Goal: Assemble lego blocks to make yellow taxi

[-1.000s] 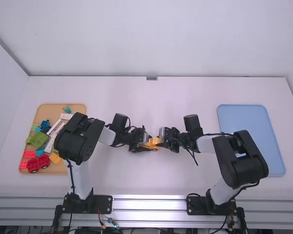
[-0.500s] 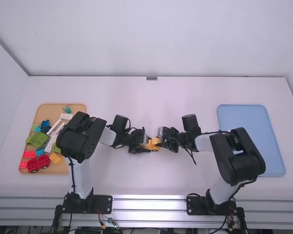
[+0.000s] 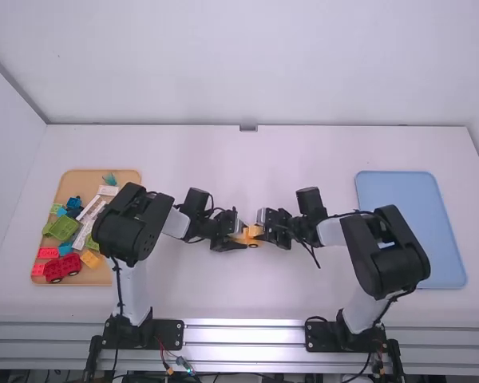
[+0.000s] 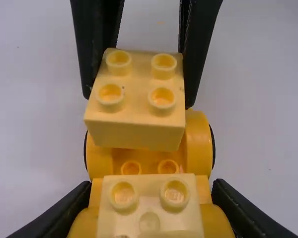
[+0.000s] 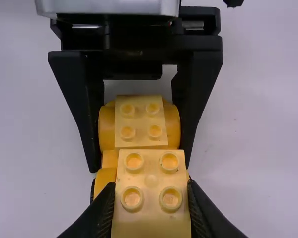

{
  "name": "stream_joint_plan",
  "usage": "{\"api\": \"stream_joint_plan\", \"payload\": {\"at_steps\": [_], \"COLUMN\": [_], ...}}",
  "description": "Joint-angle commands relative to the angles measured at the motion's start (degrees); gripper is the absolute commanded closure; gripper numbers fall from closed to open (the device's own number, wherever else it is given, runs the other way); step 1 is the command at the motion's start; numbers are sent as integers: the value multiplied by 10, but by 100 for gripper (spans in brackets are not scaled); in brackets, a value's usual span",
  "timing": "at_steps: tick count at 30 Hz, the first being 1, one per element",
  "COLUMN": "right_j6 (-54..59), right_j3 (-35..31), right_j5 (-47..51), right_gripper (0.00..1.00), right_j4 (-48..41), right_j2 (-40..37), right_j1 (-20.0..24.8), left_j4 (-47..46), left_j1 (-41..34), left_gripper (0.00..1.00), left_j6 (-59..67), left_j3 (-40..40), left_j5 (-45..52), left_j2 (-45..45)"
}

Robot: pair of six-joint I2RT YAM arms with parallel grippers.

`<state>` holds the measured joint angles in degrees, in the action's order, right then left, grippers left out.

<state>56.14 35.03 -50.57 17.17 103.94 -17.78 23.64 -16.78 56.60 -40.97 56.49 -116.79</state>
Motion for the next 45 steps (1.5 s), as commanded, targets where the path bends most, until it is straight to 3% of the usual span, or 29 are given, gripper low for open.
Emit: {"api": "stream_joint_plan", "payload": {"at_steps": [1,11,20,31,45], "right_j6": [11,23,19,20,7], "right_j3": [10,10,11,10,10], "right_j5": [-4,-8,28,24,31], "right_gripper": [92,92,93,93,88], "right_j4": [-6,-10,-9,-5,-10], "right_j2": [7,7,8,8,8], "right_j1": [-3,-4,-34,-25,-32], "left_j4": [-2,24,23,36,58], "left_j1": [-5,-7,-7,-7,-7], "left_gripper": [54,57,59,65,64], "left_j6": [-6,-7,-17,-13,-32], "left_j3": [5,17,17,35,35], "left_j5": [10,15,13,15,14], "left_j2": [-4,-4,-4,-4,-4]}}
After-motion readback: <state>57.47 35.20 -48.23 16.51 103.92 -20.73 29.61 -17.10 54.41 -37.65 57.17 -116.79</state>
